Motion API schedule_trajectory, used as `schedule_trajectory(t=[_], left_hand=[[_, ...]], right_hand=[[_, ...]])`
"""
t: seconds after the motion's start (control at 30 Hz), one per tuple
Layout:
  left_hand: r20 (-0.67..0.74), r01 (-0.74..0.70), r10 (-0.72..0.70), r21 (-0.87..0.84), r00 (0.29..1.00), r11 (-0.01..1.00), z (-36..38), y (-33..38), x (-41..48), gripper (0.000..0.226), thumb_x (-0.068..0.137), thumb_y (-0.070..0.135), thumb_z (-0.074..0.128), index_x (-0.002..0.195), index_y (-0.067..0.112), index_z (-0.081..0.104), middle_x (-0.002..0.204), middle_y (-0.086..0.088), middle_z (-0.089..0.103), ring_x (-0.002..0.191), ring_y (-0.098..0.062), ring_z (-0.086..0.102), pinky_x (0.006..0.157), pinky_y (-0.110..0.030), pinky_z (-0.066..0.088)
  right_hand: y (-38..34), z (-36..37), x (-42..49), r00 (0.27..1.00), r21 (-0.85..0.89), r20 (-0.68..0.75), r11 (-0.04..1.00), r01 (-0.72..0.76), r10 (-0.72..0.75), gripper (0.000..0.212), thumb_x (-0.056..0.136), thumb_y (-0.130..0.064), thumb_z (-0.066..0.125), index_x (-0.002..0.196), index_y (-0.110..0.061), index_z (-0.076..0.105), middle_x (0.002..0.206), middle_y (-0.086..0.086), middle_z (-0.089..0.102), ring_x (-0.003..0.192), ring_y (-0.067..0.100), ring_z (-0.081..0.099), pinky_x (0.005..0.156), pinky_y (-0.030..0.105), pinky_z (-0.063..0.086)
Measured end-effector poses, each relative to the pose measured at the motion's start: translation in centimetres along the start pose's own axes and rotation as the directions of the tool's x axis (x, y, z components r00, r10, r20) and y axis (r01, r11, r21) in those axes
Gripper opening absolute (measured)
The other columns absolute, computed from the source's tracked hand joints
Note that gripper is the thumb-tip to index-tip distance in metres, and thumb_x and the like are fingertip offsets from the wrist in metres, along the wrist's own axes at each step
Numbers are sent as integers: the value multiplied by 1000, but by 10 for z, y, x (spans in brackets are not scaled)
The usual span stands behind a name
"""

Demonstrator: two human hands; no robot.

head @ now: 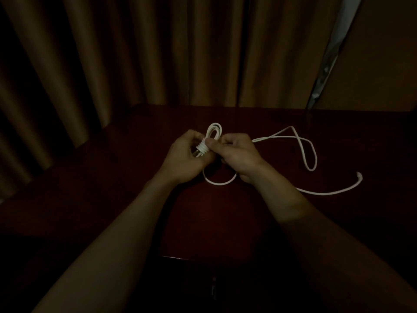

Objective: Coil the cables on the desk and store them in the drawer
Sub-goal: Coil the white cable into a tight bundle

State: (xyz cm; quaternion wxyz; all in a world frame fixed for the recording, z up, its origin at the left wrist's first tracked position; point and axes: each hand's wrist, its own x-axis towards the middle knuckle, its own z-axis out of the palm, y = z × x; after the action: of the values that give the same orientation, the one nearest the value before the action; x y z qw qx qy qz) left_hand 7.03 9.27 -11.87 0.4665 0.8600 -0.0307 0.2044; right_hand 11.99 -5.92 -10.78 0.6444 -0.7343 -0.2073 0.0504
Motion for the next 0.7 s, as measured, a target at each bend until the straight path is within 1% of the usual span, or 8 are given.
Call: schedule_trajectory(t=[0.07, 0.17, 0.23, 0.27, 0.37, 0.5, 0.6, 0.7], left_hand=[[84, 3, 3, -66, 996, 998, 0, 2, 1, 20, 97, 24, 70, 116, 20, 68, 107, 2, 75, 98, -13, 73, 91, -42, 61], [130, 36, -14, -169, 991, 985, -1, 4, 1, 20, 105, 13, 56, 112, 20, 74, 105, -1, 77, 98, -15, 74, 87, -33, 59], [109, -8, 25, -152, 994, 988, 0, 4, 0, 21, 105, 14, 57, 113, 21, 75, 103, 2, 78, 97, -13, 75, 85, -33, 59], [94, -35, 47, -133, 994, 991, 0, 4, -1, 20, 104, 16, 58, 114, 22, 75, 102, 2, 78, 97, -14, 75, 86, -38, 61], [29, -81, 84, -97, 996, 992, 0, 3, -2, 24, 102, 18, 63, 121, 27, 75, 105, 5, 79, 99, -14, 76, 90, -50, 61], [-59, -88, 83, -76, 995, 993, -2, 4, -3, 29, 96, 16, 72, 122, 28, 75, 109, 12, 78, 102, -5, 74, 91, -46, 62], [-96, -88, 85, -28, 992, 996, -3, 3, -4, 25, 89, 21, 81, 113, 28, 76, 105, 13, 77, 97, -2, 74, 85, -42, 64], [-103, -59, 57, -16, 993, 998, -2, 3, -3, 29, 86, 21, 84, 113, 25, 75, 103, 12, 76, 93, -1, 74, 80, -39, 65]], right_hand=[[1, -4, 0, 1000, 9, -9, 1000, -3, 3, 42, 96, -23, 72, 65, -13, 47, 61, 5, 45, 53, 9, 44, 51, 19, 41], [0, -6, 0, 1000, 12, -3, 1000, -13, 13, 40, 97, -22, 71, 66, -13, 47, 57, -2, 46, 50, 3, 47, 51, 15, 42], [0, -5, 1, 1000, 17, -2, 1000, -17, 17, 38, 98, -21, 69, 66, -14, 50, 56, -6, 51, 50, 1, 51, 53, 16, 43], [0, -5, 0, 1000, 28, 5, 999, -24, 24, 33, 100, -21, 68, 69, -14, 56, 59, -7, 57, 54, 1, 56, 55, 16, 45], [-4, -1, -3, 998, 77, 44, 996, -48, 44, 16, 103, -21, 62, 90, -14, 69, 72, -2, 65, 55, 4, 59, 51, 16, 45], [-3, 2, -3, 997, 123, 41, 990, -72, 67, 21, 105, -24, 60, 99, -7, 71, 71, 3, 63, 46, 5, 51, 44, 17, 40], [-3, 3, -5, 994, 109, 82, 991, -75, 66, 31, 102, -32, 63, 106, -4, 74, 96, 18, 75, 66, 9, 66, 56, 20, 46], [-1, 4, -5, 996, 69, 44, 995, -74, 72, 35, 103, -35, 62, 114, -4, 73, 115, 23, 72, 91, 25, 72, 65, 23, 50]])
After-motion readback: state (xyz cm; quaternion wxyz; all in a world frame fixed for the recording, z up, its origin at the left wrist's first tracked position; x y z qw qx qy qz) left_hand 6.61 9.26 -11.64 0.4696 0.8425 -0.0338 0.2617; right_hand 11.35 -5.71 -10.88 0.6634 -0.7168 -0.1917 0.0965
